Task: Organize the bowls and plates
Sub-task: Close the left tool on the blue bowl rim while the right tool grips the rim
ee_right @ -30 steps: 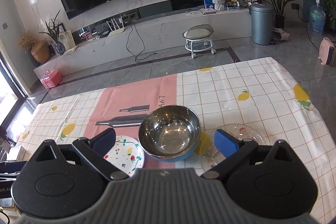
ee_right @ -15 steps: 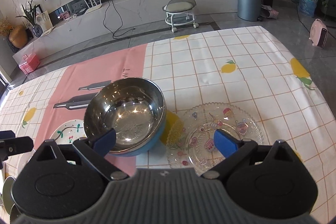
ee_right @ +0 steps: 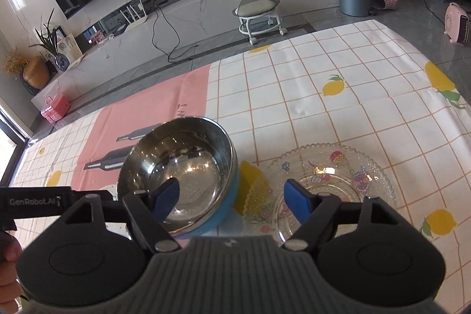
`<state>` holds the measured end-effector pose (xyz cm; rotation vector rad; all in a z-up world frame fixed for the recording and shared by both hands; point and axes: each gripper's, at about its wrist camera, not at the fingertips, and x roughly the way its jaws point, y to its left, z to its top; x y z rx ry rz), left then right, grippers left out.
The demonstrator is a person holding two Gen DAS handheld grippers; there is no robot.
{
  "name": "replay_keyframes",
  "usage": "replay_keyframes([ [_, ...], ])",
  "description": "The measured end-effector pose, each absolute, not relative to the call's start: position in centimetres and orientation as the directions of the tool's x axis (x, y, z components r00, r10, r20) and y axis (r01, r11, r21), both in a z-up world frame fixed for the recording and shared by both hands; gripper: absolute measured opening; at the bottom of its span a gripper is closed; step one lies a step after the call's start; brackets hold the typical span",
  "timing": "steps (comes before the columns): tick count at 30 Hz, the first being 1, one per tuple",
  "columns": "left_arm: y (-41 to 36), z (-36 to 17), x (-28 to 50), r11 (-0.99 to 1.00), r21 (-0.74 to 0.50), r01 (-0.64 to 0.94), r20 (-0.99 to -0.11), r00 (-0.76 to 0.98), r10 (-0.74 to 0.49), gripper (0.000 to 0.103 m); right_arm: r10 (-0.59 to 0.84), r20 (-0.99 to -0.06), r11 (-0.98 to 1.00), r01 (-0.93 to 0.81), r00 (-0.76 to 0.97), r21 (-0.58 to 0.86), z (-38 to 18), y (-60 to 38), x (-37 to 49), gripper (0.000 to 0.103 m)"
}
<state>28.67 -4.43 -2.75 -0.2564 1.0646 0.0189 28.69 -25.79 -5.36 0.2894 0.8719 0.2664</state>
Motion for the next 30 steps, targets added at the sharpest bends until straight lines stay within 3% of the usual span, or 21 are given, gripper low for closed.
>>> replay_keyframes([
  [4,-4.4,-3.8,29.3,0.951,-0.273,-0.147,-0.869,0.462,-0.178,0.073,0.342,-0.703,0.93,-0.12,0.623,0.346,-5.7,-25.4,28.9,0.071],
  [12,-4.9,-6.1,29.9,0.938,-0.298,-0.179,-0.879,0.434,-0.196,0.072,0.364,-0.729,0.925,-0.128,0.58,0.359,-7.2,-24.6,29.6,0.07],
  [14,-4.9,-6.5,29.9,0.932,-0.31,-0.19,-0.877,0.436,-0.203,0.072,0.371,-0.733,0.922,-0.133,0.57,0.364,-7.5,-24.4,29.6,0.064],
  [20,-4.2,-7.2,29.9,0.887,-0.392,-0.242,-0.861,0.437,-0.261,0.054,0.384,-0.733,0.919,-0.156,0.562,0.361,-7.8,-24.0,29.5,0.036],
  [25,-4.7,-6.8,29.8,0.892,-0.402,-0.208,-0.855,0.433,-0.284,0.024,0.39,-0.725,0.915,-0.155,0.568,0.372,-7.7,-24.2,29.6,0.028],
  [30,-5.2,-6.5,29.4,0.917,-0.351,-0.191,-0.873,0.42,-0.247,0.02,0.392,-0.726,0.915,-0.161,0.565,0.37,-7.6,-24.2,29.6,0.022],
])
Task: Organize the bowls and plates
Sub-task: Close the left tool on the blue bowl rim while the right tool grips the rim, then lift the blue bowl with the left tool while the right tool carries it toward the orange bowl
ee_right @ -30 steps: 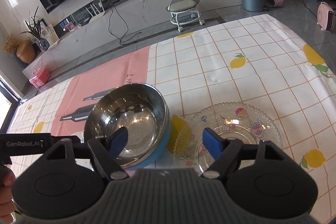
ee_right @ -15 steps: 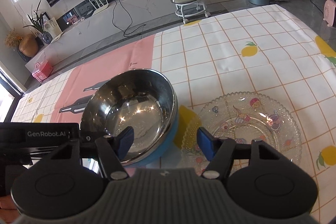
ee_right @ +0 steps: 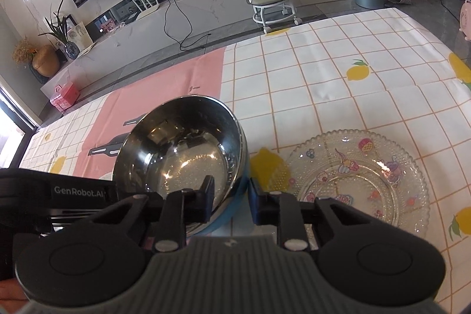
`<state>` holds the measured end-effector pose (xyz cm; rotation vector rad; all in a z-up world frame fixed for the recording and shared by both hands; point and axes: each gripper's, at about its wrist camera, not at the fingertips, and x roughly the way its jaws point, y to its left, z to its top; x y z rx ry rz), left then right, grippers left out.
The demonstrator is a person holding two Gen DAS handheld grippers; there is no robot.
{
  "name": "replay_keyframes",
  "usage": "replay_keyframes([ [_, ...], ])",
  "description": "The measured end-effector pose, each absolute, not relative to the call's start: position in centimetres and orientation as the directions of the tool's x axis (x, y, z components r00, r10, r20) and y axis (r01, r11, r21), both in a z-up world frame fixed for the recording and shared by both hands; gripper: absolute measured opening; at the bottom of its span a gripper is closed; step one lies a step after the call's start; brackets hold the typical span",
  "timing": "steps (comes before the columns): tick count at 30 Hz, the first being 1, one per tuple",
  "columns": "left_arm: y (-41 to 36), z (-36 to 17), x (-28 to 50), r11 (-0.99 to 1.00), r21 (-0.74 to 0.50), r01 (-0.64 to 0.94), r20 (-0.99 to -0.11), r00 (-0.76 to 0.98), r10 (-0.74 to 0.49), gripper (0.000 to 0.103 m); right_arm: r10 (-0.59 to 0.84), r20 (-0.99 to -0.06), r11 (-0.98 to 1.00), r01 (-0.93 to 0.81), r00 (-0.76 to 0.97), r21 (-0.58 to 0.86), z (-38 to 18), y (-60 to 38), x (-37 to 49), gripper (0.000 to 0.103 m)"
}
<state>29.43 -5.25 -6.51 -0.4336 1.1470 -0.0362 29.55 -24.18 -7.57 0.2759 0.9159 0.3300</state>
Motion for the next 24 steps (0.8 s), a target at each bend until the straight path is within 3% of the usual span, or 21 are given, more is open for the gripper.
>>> replay_keyframes([
  [7,-4.3,-5.5,28.4,0.909,-0.359,-0.212,-0.871,0.425,-0.245,0.019,0.446,-0.713,0.884,-0.144,0.541,0.444,-7.0,-24.7,29.5,0.02],
  [24,-5.7,-0.9,21.6,0.971,-0.238,-0.038,-0.882,0.427,-0.199,0.019,0.513,-0.665,0.838,-0.151,0.542,0.524,-3.2,-26.0,22.8,0.017],
])
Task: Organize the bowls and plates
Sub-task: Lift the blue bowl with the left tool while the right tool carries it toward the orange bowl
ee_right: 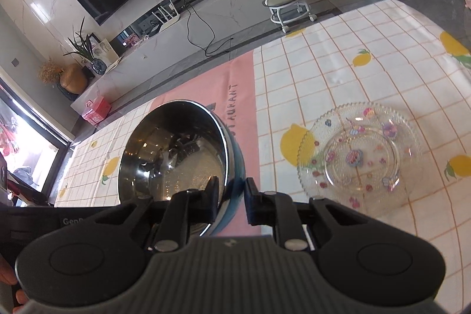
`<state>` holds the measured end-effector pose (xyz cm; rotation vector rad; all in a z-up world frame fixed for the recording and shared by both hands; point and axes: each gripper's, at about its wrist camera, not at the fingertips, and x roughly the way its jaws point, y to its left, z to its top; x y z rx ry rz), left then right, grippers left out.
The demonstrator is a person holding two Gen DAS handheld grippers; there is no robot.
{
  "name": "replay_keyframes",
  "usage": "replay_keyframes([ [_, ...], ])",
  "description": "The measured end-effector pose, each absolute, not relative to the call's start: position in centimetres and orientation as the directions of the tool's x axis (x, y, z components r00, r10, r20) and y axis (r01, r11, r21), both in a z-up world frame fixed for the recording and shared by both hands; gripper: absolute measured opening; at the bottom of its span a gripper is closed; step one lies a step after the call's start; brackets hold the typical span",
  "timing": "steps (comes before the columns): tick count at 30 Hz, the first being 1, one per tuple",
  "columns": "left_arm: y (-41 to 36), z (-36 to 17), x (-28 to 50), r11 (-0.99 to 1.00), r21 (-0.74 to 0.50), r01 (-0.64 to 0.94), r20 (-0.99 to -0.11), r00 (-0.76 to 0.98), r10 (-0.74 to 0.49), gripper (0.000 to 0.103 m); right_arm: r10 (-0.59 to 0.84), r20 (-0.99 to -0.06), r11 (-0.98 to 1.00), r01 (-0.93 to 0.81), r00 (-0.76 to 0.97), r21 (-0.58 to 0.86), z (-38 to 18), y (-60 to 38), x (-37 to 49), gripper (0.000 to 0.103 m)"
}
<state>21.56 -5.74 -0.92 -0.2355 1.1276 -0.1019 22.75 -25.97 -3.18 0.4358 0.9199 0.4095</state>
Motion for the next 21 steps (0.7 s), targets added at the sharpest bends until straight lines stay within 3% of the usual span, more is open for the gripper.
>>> replay_keyframes([
  [15,-6.1,-1.1,14.9,0.971,-0.227,0.075,-0.908,0.343,-0.239,0.019,0.511,-0.717,0.851,-0.164,0.474,0.499,-3.7,-26.4,14.4,0.015],
  [21,-6.8,-2.6,14.1,0.97,-0.219,0.108,-0.925,0.294,-0.242,0.019,0.455,-0.77,0.889,-0.181,0.448,0.421,-4.7,-25.8,12.1,0.016],
])
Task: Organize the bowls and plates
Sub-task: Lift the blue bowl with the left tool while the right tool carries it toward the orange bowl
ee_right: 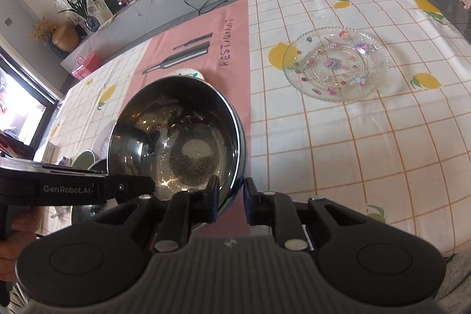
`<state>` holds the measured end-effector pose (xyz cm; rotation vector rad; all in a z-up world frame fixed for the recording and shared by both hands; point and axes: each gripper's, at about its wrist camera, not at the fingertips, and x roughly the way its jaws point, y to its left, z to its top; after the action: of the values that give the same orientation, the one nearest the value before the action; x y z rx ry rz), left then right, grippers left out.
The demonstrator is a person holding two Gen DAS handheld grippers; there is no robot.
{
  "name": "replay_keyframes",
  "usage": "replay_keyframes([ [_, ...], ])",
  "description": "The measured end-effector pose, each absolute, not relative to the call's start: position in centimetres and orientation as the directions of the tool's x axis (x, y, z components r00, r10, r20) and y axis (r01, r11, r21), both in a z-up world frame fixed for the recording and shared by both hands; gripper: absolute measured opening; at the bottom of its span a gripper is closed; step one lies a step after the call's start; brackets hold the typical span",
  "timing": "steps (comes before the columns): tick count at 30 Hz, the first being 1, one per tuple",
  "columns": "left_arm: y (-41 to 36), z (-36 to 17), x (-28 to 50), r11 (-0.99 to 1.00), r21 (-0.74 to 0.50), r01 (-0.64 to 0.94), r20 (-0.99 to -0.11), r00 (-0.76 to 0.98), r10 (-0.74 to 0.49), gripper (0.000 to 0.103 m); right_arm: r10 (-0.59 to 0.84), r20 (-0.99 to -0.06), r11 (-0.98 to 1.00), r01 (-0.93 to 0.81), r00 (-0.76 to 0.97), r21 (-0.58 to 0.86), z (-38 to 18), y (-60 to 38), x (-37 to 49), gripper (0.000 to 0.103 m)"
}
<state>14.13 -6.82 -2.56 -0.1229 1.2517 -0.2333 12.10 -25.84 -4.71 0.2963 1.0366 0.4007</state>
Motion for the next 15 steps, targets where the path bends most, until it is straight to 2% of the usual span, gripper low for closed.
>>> replay_keyframes([
  [6,-7.5,-3.5,14.2,0.969,-0.211,0.133,-0.931,0.274,-0.24,0.019,0.407,-0.797,0.913,-0.187,0.446,0.362,-5.6,-25.4,11.8,0.018],
  [15,-8.2,-4.7,15.7,0.972,-0.203,0.123,-0.944,0.241,-0.227,0.019,0.398,-0.815,0.917,-0.16,0.421,0.366,-6.9,-26.0,12.2,0.018],
])
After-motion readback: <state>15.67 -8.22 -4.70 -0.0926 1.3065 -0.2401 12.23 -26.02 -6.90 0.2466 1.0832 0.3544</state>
